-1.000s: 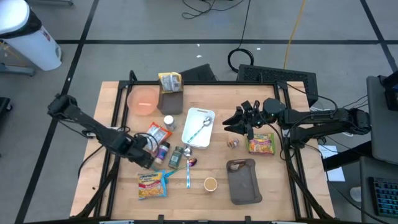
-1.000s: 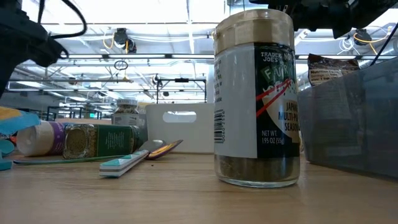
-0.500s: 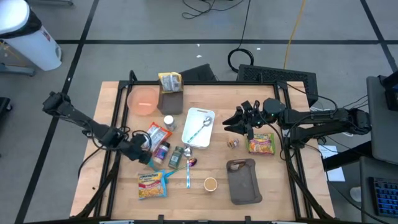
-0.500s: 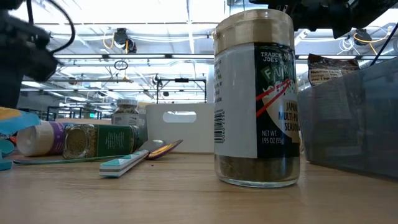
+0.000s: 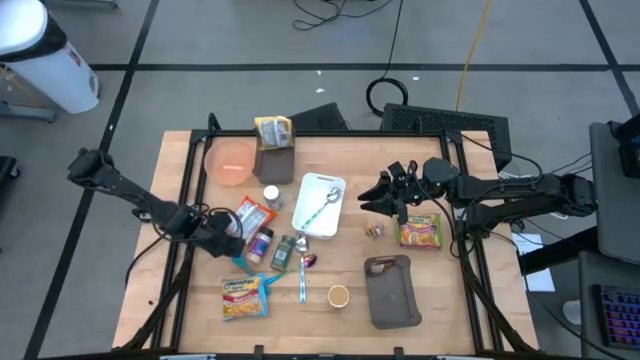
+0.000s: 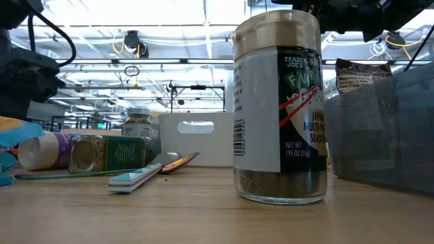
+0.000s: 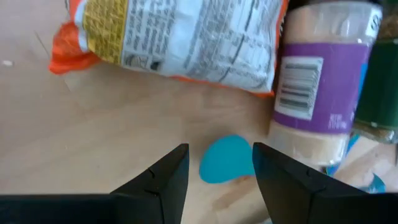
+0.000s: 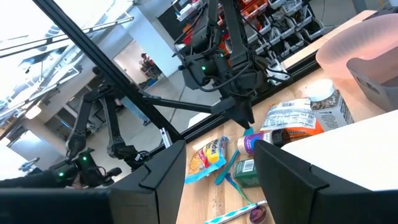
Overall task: Pick & Place Food Item
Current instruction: Put the blue baby spoon into the white bin
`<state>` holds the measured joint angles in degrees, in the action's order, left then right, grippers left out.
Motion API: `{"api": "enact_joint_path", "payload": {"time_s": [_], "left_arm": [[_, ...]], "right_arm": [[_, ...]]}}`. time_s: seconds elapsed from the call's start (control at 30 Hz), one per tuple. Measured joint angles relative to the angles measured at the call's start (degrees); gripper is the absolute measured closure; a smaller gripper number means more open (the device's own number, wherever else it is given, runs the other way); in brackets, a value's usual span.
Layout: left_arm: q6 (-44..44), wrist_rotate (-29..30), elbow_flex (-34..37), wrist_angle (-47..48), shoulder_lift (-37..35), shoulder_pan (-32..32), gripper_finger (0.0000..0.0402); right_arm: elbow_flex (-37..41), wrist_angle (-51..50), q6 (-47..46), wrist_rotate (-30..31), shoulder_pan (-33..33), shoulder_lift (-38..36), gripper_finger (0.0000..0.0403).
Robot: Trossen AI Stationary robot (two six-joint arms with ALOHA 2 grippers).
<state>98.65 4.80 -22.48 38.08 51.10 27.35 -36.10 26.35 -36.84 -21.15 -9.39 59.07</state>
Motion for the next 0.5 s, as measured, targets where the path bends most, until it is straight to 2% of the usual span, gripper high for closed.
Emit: {"api": "enact_joint_path", "payload": {"time_s": [0.13,0.33,0.5], "left_arm": [[-1.78,-0.64,0.00,-0.02,1.05,-2.00,0.0215],[-6.66,-5.86,0.00,-0.95,3.58,-5.10,0.0215],[-9.42,-7.55,0.00,-2.49,5.21,-6.91,0.0215]], "right_arm": [[0.00,0.00,0.00,0.01,0.00,0.00,0.0222],[0.00,0.00,0.15,0.02,0.00,0.00,0.0222],[0.00,0.00,0.42,0.02,0.00,0.00,0.0222]]}}
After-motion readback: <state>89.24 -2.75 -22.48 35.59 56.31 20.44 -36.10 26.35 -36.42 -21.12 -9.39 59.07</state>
